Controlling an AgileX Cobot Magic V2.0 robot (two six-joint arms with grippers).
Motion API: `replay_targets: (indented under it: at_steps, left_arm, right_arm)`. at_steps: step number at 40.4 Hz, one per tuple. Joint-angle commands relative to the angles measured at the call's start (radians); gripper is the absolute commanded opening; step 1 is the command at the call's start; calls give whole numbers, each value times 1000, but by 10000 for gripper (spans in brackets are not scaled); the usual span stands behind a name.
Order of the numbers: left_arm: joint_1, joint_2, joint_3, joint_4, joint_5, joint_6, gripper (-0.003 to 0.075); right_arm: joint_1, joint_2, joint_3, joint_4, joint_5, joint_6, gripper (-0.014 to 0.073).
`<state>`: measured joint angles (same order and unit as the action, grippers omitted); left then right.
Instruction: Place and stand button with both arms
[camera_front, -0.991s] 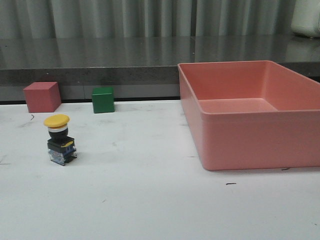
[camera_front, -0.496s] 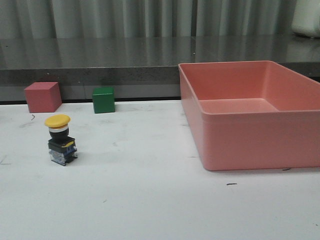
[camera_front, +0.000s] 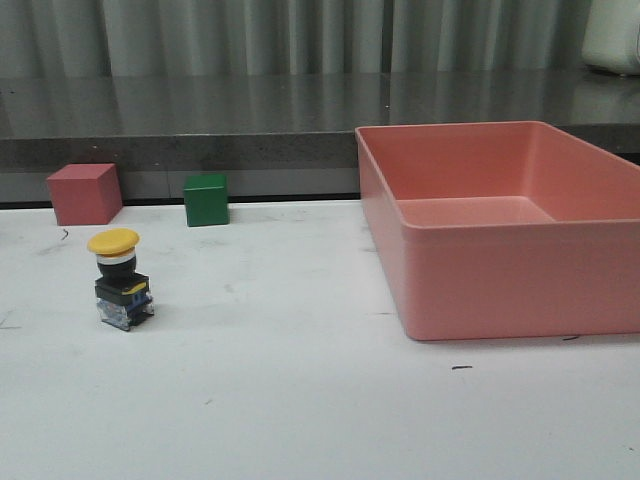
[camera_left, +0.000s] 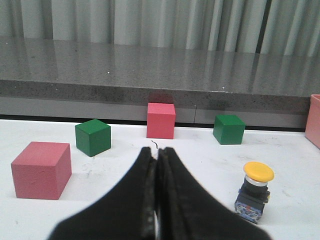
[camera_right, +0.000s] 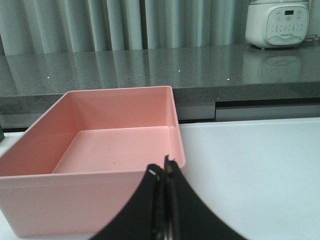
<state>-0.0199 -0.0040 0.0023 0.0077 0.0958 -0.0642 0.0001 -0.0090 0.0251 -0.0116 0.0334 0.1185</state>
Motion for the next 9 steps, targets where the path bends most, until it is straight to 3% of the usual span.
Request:
replay_targets:
  at_steps: [1,9]
  left_arm:
    - [-5,-24,8,-8,-87,2,-20]
    - [-5,-24,8,-8,-87,2,-20]
  right_arm:
    - [-7,-20,-3,-14,-91,3,-69]
    - [-7,-20,-3,-14,-91,3,-69]
